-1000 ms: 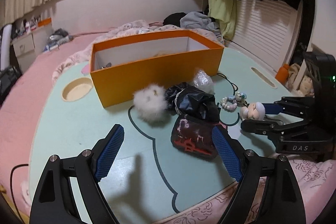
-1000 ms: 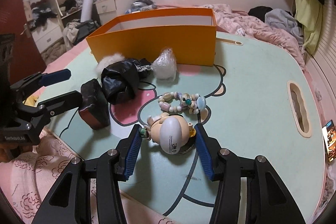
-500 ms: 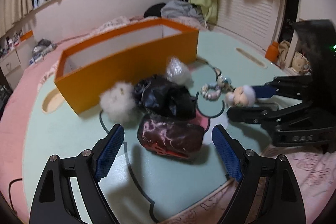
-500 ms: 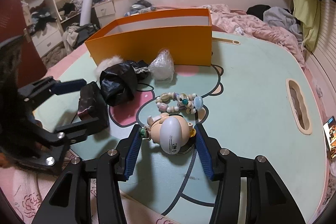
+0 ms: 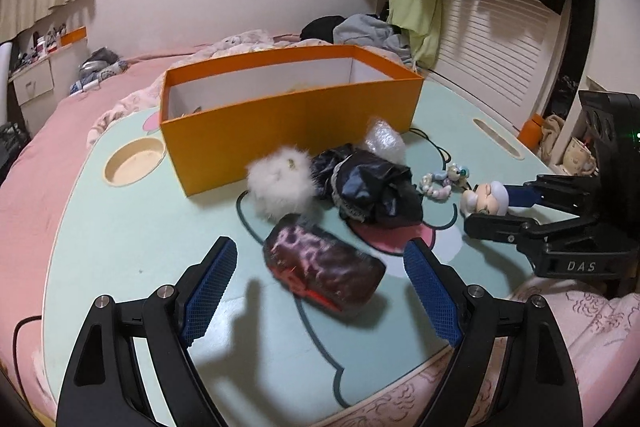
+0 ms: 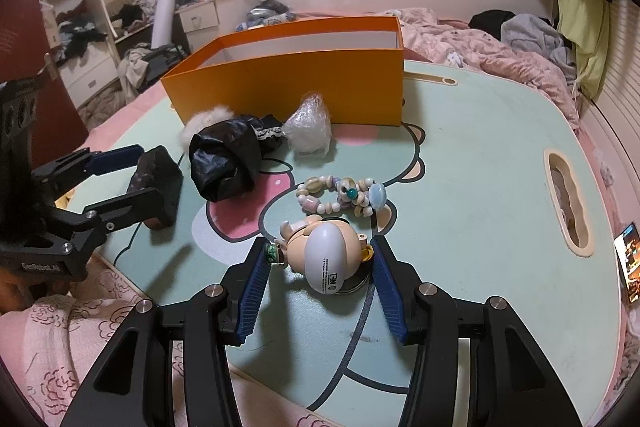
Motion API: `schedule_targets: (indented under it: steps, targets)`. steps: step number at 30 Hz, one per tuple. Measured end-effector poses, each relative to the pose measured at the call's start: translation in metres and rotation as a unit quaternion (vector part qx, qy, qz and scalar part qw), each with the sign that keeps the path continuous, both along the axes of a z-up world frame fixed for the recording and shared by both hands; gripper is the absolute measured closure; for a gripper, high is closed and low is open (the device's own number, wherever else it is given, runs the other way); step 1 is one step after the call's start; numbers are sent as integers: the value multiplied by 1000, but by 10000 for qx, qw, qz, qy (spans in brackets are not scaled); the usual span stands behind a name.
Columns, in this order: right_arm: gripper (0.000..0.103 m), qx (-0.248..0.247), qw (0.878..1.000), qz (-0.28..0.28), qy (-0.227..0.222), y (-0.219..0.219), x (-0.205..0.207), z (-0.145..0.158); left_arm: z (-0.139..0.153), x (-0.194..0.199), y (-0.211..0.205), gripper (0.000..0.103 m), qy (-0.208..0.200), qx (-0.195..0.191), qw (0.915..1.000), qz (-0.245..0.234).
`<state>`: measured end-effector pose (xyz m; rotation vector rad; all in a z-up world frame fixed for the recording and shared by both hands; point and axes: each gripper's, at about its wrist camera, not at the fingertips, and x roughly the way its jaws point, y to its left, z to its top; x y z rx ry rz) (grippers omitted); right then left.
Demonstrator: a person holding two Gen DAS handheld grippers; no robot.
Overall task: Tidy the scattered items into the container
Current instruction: 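Grasp the red glittery case with the left gripper while the right holds the figurine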
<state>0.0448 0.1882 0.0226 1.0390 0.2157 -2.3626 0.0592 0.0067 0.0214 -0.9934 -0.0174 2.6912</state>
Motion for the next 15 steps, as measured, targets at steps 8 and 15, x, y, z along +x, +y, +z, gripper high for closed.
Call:
schedule_targets:
  steps: [8,15]
  targets:
    - [53,-10,10000,-4,-1,0,1,0,-13,-20,2,26,-320,82,9995,-9]
    - [53,-11,10000,-5,-1,0,0,-1,-13,-16,-3,41,-283,323,9990,-156]
